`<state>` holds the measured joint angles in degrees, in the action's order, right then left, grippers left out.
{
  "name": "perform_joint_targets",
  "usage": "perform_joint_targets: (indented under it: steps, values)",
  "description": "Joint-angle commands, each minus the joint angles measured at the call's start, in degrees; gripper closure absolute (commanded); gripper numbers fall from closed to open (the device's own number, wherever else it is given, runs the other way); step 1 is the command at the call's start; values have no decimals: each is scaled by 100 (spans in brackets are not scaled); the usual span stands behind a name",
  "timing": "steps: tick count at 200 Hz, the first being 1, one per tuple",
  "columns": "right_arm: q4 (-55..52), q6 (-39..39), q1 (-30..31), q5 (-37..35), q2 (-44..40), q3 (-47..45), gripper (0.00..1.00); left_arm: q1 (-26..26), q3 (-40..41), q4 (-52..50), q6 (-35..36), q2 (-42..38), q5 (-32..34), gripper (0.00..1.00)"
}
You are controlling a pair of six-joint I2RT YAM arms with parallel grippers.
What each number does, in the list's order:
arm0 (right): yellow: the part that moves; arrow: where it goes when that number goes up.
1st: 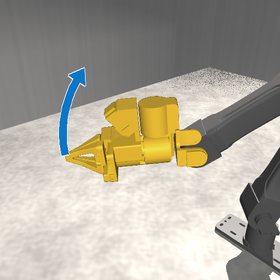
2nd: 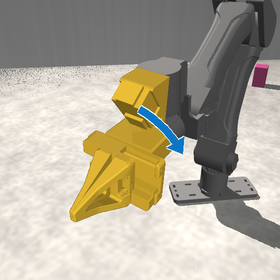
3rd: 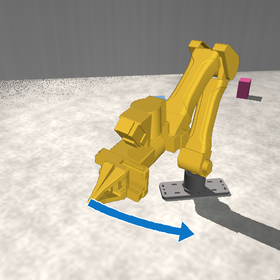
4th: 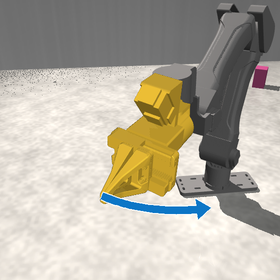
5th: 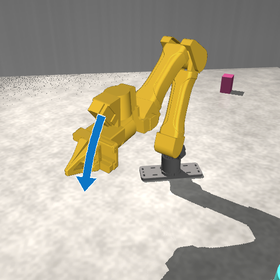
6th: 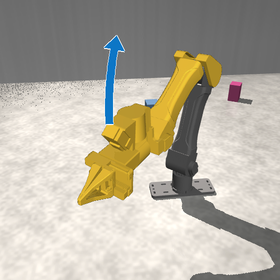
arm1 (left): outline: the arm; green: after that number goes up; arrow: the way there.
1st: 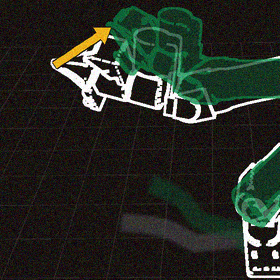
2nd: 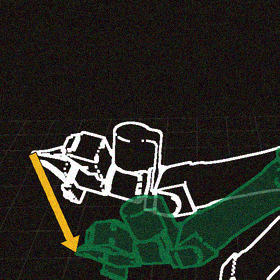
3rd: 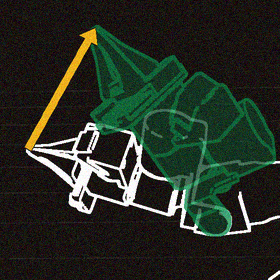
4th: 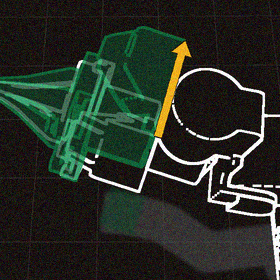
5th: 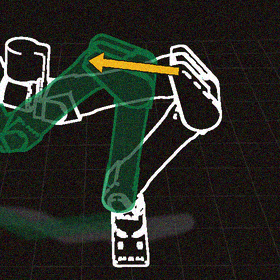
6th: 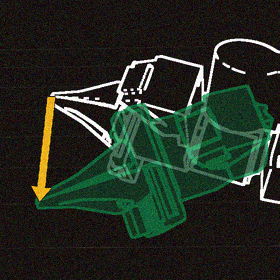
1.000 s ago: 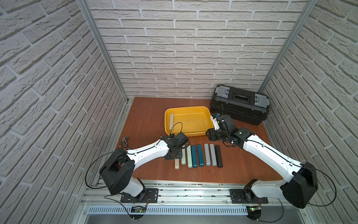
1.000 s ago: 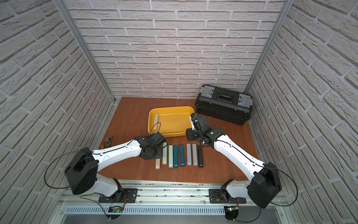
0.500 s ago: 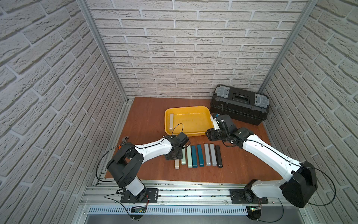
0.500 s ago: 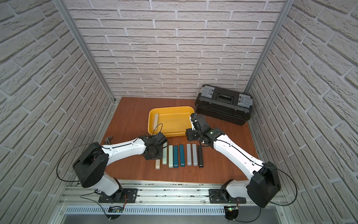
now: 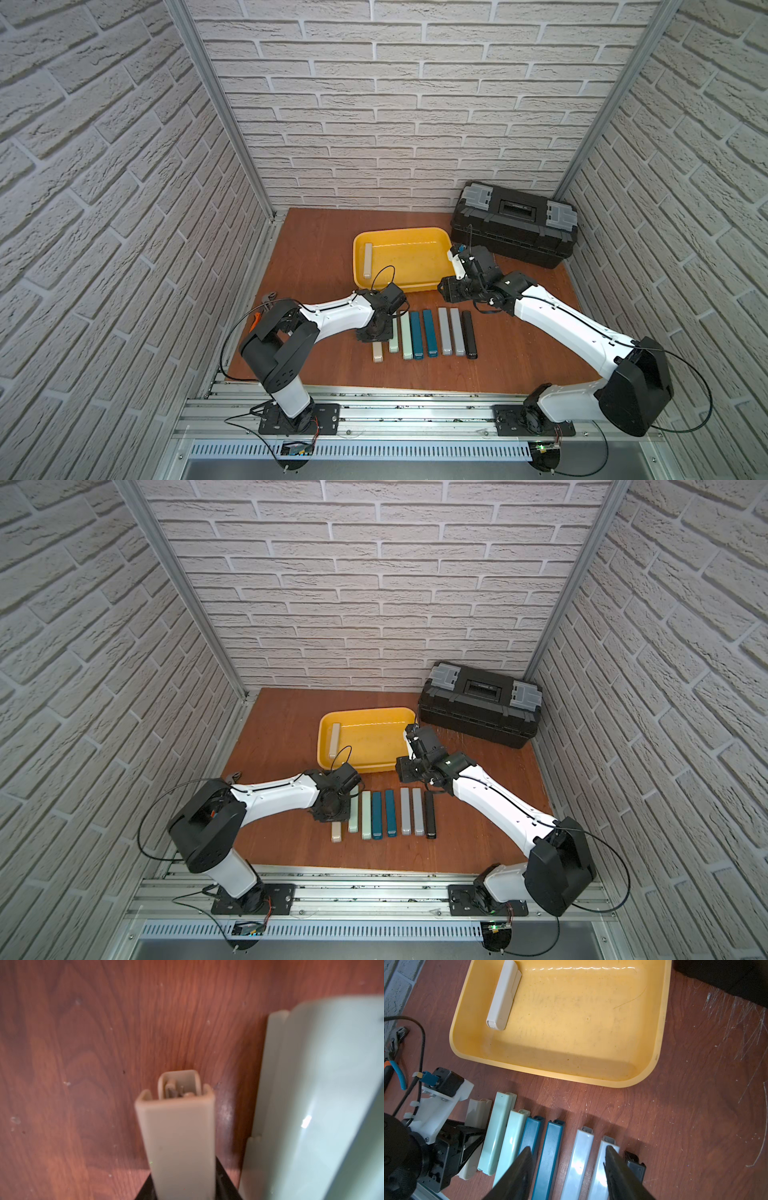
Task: Put the pruning pliers into the storage box
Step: Pick up the pruning pliers from the center of the board, then place the pruning pliers in the storage box.
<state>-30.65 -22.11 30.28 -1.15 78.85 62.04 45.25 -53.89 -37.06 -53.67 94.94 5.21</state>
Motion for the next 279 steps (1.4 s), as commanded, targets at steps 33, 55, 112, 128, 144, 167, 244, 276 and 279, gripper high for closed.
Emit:
perform_joint_targets:
  steps: [33, 55, 112, 128, 144, 167, 244, 276, 279]
  values:
    - [200, -22, 57, 68, 1, 183, 43, -43, -56, -347, -19, -340, 68, 71]
    - [211, -38, 52, 88, 8, 221, 43, -79, -114, -522, -38, -601, 110, 72]
    - [341, -107, 66, 98, -51, 203, 43, -487, -1018, -1338, 197, -1175, 377, 75]
    - [336, -68, 66, 73, -66, 236, 43, -675, -1511, -1521, 458, -1081, 375, 74]
    - [284, -15, 65, 49, -116, 276, 43, -860, -2063, -1672, 753, -871, 407, 74]
    - [248, 17, 65, -11, -265, 281, 43, -1173, -2846, -1760, 1127, -436, 427, 74]
    - [559, 57, 69, -308, -837, -218, 43, -1727, -5621, -1874, 2126, 1854, 200, 73]
    - [360, 73, 66, -323, -823, -134, 43, -1869, -6468, -1963, 2286, 2677, 138, 73]
    - [373, 68, 73, -336, -831, -143, 43, -1890, -6528, -1963, 2290, 2742, 124, 73]
